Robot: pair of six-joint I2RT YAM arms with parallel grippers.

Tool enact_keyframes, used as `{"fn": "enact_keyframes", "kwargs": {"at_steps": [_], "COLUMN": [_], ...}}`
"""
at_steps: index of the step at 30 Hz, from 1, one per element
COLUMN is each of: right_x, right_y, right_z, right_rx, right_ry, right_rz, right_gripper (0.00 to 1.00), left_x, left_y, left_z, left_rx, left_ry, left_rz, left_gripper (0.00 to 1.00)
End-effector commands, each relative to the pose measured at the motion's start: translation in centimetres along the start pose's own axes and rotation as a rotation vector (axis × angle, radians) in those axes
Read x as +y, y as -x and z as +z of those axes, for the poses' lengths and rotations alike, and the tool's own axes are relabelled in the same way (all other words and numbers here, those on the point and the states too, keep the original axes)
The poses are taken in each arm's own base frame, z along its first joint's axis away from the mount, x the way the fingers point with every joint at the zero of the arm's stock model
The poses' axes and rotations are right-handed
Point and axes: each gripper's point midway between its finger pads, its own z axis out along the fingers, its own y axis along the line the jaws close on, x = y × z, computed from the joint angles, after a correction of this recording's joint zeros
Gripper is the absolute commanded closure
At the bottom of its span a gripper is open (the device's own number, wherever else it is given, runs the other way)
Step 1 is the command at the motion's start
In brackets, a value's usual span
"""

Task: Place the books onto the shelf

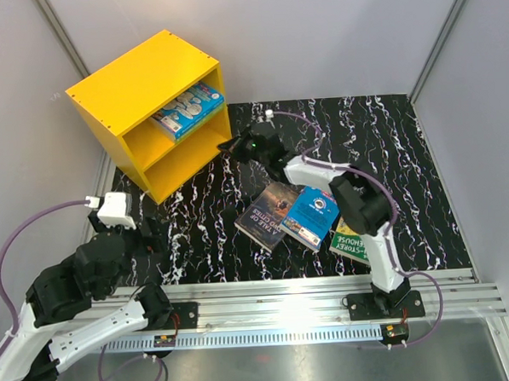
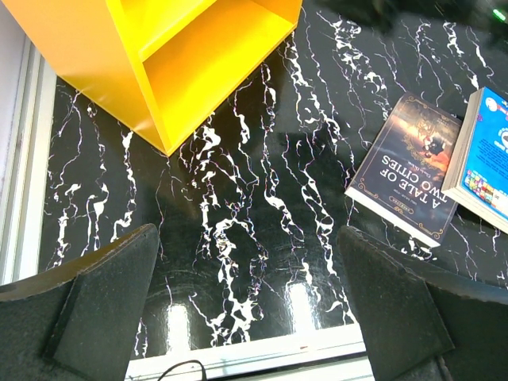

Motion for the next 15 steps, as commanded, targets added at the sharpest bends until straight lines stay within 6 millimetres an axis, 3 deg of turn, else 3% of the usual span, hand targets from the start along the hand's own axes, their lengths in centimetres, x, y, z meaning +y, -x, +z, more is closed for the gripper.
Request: {"fn": "enact_keyframes", "kwargs": {"at_steps": [1,2,3,4,6,7,8,9,10,11,12,14,15], "right_x": [8.0,7.6,7.1,6.0,3.9,1.7,0.5,-3.7,-3.1,-4.2,-6.9,-9.2,-12.0], "right_y": [3.4,3.5,3.4,2.8,2.8,2.4,2.3,1.6,1.9,1.7,1.6,1.5,1.5], "right_z": [-7.9,-9.3,-10.6,-13.3,-15.9,-18.6,-19.9,-21.6,-23.8,-25.1,-27.7,-30.2,-32.0], "right_rx": [-0.136,-0.147,-0.148,-0.135,-0.153,-0.156,-0.161,-0.149,-0.172,-0.176,-0.186,-0.209,-0.213], "right_ry": [0.164,0.148,0.128,0.084,0.013,-0.051,-0.089,-0.208,-0.199,-0.232,-0.325,-0.405,-0.51], "right_rz": [-0.142,-0.192,-0.214,-0.231,-0.266,-0.267,-0.264,-0.264,-0.263,-0.26,-0.257,-0.235,-0.233], "right_gripper": [0.94,0.91,0.74,0.61,0.35,0.17,0.11,0.08,0.03,0.03,0.01,0.0,0.0], "left_x": [-0.7,-1.1,-1.4,-2.2,-3.9,-4.8,-6.2,-7.6,-8.7,-10.1,-11.5,-14.1,-15.4], "left_y": [0.8,0.6,0.8,0.6,0.7,0.5,0.0,0.7,0.1,-0.1,0.4,-0.9,-0.6], "left_z": [0.3,0.8,0.8,1.6,2.4,3.0,3.6,4.1,4.9,5.3,5.9,7.4,8.1], "left_rx": [-0.014,0.017,0.029,0.064,0.079,0.088,0.114,0.091,0.109,0.123,0.101,0.154,0.145], "left_ry": [-0.005,0.009,0.004,0.011,-0.023,-0.044,-0.084,-0.12,-0.137,-0.184,-0.216,-0.264,-0.291], "left_rz": [-0.001,0.024,0.03,0.064,0.073,0.079,0.088,0.06,0.068,0.061,0.033,0.049,0.032], "left_gripper": [0.01,0.01,0.01,0.01,0.01,0.01,0.01,0.01,0.01,0.01,0.01,0.01,0.01]}}
